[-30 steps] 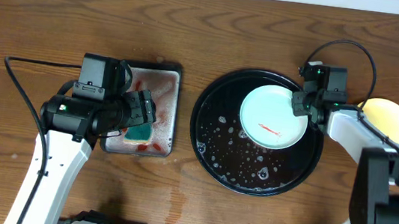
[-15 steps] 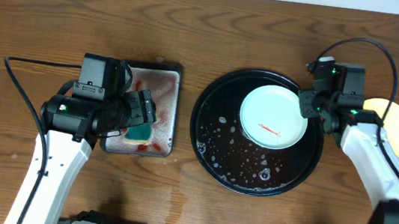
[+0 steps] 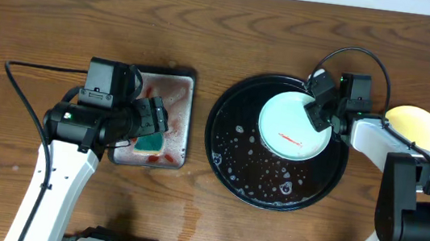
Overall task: Clean dirty plates on tray and stack at the side
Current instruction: 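Grasp the stained mint plate rim with the right gripper and tilt it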
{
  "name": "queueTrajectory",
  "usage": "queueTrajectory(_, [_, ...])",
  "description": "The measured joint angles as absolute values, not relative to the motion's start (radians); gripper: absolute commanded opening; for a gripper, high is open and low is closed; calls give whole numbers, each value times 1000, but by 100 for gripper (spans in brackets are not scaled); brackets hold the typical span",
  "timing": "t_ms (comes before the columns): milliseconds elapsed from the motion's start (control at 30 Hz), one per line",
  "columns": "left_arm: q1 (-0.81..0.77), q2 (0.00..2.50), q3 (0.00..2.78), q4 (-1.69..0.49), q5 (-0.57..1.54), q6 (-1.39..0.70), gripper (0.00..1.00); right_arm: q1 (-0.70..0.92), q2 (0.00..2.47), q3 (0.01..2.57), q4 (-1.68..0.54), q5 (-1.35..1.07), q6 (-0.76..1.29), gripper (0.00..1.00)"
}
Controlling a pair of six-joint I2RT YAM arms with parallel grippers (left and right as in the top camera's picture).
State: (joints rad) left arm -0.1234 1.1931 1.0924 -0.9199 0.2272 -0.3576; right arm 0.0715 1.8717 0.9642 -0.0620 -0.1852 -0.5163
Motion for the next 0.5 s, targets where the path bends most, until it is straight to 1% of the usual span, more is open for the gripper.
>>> queueTrajectory(133, [-123, 1193, 1092, -920, 228, -358, 83, 66, 1862, 968, -71, -199, -506, 1])
queueTrajectory(267, [-123, 1193, 1092, -920, 227, -358, 83, 68, 1850, 968, -94, -202, -423, 1])
queueTrajectory(367, [-123, 1193, 1092, -920, 228, -358, 84, 68, 1803, 965, -158, -194, -353, 1])
queueTrajectory(500, [-123, 1193, 1092, -920, 227, -358, 84, 68, 1679, 963, -286, -197, -242, 1])
